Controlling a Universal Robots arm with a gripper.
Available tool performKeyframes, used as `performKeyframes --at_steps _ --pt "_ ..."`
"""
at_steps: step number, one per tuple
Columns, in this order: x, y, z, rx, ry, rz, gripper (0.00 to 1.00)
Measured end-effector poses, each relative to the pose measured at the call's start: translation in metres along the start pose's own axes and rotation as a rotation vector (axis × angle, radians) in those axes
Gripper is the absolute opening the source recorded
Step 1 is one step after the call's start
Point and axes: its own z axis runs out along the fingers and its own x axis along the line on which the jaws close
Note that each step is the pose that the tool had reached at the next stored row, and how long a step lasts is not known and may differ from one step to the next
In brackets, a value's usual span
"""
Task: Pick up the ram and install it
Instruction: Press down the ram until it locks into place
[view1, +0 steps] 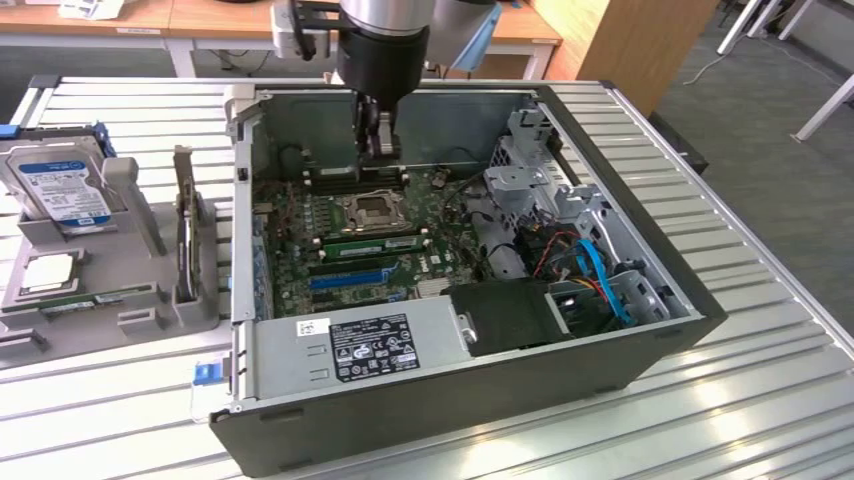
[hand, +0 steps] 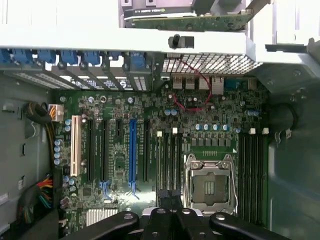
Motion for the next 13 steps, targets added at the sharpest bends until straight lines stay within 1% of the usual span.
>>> performKeyframes --at_steps 6,13 --pt "0.000 -0.0144 -0.0005 -0.0063 0.0001 0.000 0.10" --pt "0.000 -0.0277 -0.0009 -0.0142 0.0002 0.000 0.10"
